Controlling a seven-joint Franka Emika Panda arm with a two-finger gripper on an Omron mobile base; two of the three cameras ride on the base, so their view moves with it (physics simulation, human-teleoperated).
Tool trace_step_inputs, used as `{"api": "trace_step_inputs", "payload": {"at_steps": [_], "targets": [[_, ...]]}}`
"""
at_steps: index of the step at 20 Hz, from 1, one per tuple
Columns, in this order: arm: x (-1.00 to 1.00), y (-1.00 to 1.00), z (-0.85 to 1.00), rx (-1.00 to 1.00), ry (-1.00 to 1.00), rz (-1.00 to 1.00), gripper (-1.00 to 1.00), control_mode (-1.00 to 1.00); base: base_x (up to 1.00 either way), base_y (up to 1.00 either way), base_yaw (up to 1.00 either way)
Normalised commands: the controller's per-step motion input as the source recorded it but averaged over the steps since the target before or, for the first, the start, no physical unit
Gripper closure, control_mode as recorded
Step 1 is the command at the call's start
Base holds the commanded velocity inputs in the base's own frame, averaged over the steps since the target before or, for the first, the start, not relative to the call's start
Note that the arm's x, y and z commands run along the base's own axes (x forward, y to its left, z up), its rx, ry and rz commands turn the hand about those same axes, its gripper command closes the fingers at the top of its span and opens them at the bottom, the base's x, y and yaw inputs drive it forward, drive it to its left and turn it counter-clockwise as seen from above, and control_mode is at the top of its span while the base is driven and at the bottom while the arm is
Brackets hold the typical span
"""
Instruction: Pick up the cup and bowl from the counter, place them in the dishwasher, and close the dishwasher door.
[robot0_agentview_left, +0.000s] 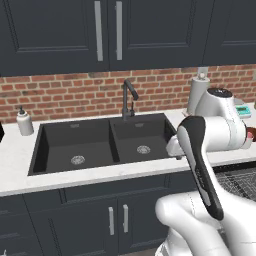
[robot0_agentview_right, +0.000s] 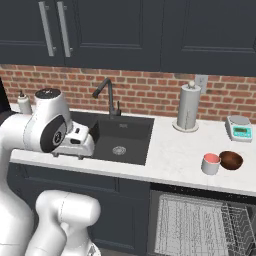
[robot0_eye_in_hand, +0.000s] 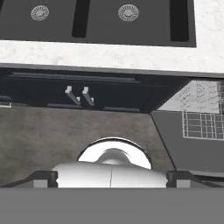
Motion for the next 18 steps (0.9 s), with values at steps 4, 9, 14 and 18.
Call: {"api": "trace_step_inputs", "payload": {"at_steps": [4, 9, 14, 18], "targets": [[-0.09, 0.0, -0.25, 0.0, 0.11, 0.0, -1.0, -1.0, 0.0, 0.0, 0.0], [0.0, 0.0, -0.05, 0.0, 0.02, 0.0, -1.0, 1.0, -0.09, 0.03, -0.16], [0.0, 0.0, 0.0, 0.0, 0.0, 0.0, -1.0, 1.0, -0.28, 0.63, -0.58], [0.0, 0.0, 0.0, 0.0, 0.0, 0.0, -1.0, 1.0, -0.25, 0.74, -0.72]]}}
